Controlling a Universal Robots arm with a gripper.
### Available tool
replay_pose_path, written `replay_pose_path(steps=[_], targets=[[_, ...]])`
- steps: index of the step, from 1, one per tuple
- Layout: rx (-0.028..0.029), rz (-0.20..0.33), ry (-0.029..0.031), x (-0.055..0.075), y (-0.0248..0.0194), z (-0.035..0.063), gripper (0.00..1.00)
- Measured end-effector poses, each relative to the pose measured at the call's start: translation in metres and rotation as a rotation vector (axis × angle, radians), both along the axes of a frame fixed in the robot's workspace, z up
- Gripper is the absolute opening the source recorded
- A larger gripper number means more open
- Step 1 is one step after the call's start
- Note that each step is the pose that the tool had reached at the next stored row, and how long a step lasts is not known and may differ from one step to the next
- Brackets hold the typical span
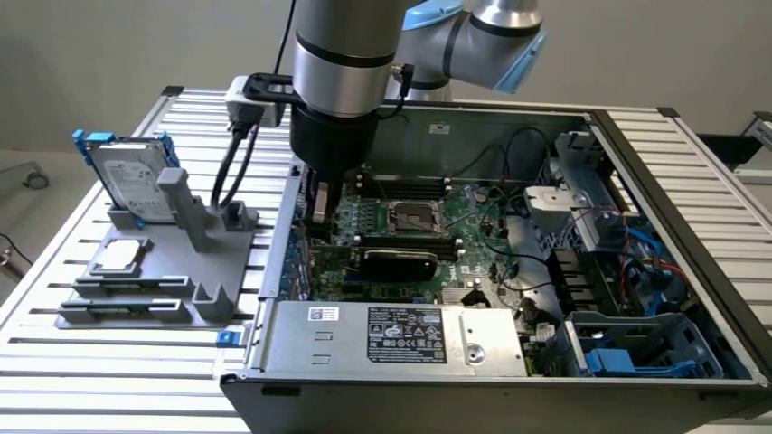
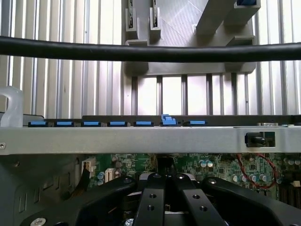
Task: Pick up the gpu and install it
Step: 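Press down on the gpu until it lock into place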
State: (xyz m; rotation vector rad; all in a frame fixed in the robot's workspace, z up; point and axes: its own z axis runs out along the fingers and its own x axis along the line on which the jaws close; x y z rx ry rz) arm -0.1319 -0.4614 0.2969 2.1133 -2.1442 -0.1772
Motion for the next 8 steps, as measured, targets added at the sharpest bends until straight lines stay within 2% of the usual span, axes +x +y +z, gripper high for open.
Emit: replay_pose_path(steps=[4,8], targets=[[-0.0019,-0.007,0.0025,0.0,0.0,0.0,0.11],[-0.0021,-0.018,0.0088,0.0,0.0002,-0.0001,0.11]])
